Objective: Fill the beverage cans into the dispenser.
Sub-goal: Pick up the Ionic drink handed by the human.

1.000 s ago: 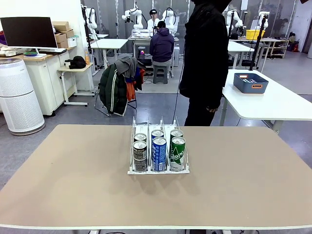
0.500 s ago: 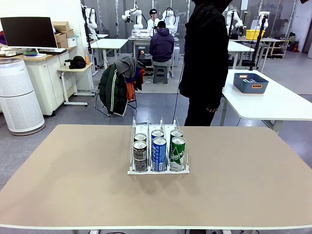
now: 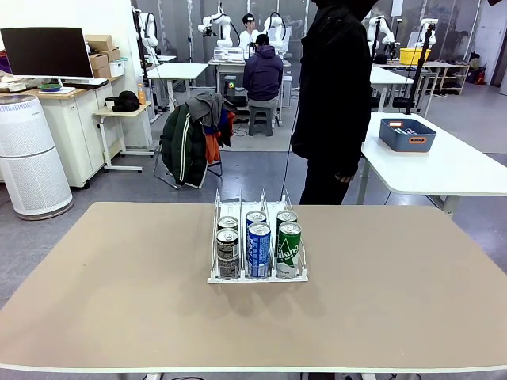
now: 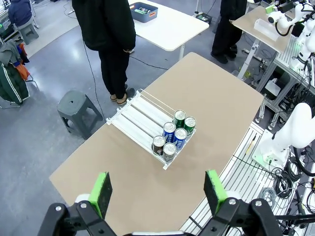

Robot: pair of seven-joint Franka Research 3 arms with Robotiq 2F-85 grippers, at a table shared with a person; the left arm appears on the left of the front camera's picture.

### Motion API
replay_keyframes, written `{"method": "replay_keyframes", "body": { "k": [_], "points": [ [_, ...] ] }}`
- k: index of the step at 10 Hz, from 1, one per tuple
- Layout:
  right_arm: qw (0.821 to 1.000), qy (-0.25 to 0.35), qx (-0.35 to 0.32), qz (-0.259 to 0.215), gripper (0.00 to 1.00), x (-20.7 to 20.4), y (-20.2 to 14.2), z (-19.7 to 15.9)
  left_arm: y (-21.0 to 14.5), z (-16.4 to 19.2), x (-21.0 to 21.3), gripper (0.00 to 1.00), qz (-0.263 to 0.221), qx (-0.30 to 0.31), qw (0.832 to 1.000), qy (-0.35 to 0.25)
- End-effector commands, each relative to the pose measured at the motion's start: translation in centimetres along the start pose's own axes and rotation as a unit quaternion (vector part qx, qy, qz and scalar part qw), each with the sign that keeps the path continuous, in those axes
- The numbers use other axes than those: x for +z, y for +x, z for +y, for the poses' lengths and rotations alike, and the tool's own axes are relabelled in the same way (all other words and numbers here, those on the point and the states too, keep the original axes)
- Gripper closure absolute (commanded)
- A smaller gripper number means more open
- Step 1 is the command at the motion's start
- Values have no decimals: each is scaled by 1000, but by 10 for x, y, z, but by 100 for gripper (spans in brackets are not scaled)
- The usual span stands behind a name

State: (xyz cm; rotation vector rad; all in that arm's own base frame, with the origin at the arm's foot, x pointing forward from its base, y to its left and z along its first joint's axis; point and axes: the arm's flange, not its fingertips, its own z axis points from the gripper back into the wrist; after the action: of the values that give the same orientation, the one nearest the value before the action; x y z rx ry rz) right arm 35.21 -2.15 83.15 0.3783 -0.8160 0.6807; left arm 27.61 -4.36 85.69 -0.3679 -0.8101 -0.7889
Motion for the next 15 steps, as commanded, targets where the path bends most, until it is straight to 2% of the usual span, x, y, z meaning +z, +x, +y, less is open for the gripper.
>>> {"method": "replay_keyframes", "body": {
  "k": [1, 15],
  "points": [
    [1000, 2, -3, -3, 0, -2, 1, 1, 0, 1, 0, 0, 0, 2, 1000, 0],
    [1000, 2, -3, -3, 0, -2, 1, 1, 0, 1, 0, 0, 0, 2, 1000, 0]
  ]
}}
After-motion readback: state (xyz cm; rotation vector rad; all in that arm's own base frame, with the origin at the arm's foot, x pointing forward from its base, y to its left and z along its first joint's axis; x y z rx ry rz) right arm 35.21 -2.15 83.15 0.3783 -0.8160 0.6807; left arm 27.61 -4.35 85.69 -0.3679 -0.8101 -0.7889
